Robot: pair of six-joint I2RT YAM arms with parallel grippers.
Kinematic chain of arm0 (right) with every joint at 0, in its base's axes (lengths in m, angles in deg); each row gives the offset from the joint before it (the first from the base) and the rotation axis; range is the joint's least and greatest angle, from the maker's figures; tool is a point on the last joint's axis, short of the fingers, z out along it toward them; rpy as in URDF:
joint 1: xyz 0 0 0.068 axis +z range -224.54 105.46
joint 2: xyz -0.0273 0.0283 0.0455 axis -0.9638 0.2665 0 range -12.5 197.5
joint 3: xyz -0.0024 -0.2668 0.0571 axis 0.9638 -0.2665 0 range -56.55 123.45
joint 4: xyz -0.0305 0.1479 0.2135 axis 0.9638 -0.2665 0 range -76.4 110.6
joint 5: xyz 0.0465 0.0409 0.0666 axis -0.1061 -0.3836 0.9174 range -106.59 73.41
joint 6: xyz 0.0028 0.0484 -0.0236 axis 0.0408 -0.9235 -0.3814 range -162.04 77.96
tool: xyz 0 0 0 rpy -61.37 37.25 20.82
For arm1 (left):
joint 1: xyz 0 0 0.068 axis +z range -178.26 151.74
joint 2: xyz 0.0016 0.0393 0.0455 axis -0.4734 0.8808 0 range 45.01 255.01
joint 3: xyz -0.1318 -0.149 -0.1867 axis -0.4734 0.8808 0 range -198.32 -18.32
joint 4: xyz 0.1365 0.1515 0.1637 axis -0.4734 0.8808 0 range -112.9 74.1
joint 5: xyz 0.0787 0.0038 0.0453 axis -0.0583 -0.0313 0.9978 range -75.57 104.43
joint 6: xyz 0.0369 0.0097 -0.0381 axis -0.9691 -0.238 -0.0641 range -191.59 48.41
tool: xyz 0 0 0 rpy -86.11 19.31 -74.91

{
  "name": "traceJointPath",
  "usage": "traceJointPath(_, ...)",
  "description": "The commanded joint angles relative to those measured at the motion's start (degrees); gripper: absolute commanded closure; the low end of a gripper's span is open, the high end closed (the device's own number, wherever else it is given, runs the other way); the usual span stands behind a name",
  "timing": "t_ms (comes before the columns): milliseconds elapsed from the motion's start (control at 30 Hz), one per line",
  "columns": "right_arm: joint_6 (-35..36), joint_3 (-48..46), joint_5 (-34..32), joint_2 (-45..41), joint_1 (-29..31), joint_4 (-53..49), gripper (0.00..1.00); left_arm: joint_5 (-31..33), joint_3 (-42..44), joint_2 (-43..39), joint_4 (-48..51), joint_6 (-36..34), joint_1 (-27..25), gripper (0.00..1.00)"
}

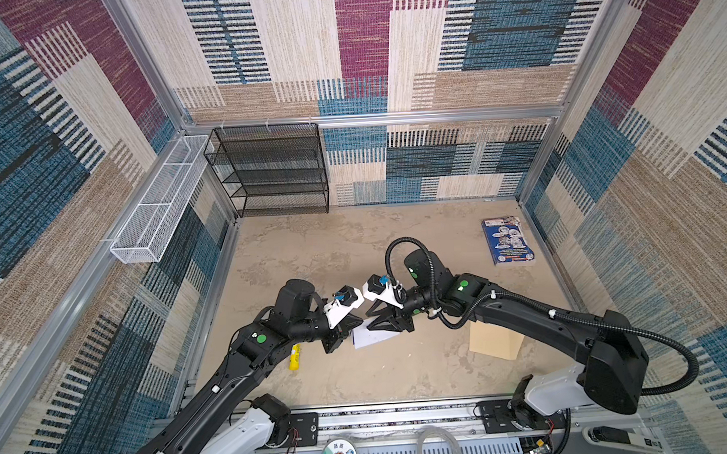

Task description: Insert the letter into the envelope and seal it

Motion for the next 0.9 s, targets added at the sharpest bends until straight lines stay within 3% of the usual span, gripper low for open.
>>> traceJointPath(0,-0.6,-0.3,1.5,0.1,0.0,2.7,0.66,0.0,0.1,-0.2,-1.7,0.9,0.0,1.0)
traceJointPath(300,-0.1,-1.3,0.9,-0.4,-0.2,3.0,0.87,1.5,0.0,-0.5,-1.0,0.9,0.0,1.0)
traceJointPath(867,-0.9,-8.3,-0.2,-7.4,-4.8,5.2,0.88,12.0,-0.8,-1.9,-0.2,1.6,1.2,1.0)
